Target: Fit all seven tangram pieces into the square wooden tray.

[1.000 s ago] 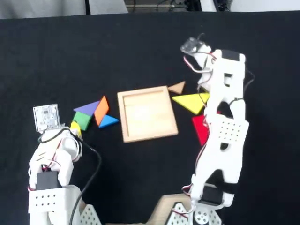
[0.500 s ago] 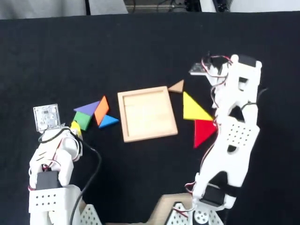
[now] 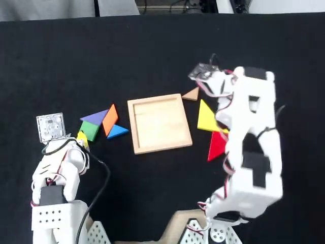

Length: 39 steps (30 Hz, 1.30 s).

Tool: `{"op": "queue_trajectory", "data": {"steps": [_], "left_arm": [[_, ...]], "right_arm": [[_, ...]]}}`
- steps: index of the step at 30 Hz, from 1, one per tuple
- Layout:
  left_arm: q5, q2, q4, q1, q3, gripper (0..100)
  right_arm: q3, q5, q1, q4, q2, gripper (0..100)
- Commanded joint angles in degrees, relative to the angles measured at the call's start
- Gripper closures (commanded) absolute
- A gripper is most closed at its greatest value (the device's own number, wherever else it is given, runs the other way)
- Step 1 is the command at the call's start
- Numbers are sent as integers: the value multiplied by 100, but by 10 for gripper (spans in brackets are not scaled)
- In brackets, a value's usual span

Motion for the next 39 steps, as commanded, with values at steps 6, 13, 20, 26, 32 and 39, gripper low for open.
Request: {"op": "queue_trajectory", "data": {"steps": [6, 13, 20, 26, 32, 39], "left_arm": [[62, -62, -88, 66, -22, 895], [62, -62, -114, 66, 31, 893], [62, -62, -123, 66, 31, 892], [62, -62, -123, 66, 31, 892], [62, -62, -123, 66, 40, 891], [62, -62, -123, 66, 40, 891]], "right_arm": [[435, -1495, -607, -563, -154, 830], [259, -1486, -624, -686, 523, 740], [242, -1495, -949, -738, 813, 737], [66, -2066, -949, -1099, 998, 736], [-136, -2110, -941, -1011, 1385, 665], [-426, -2066, -967, -703, 1393, 665]]}}
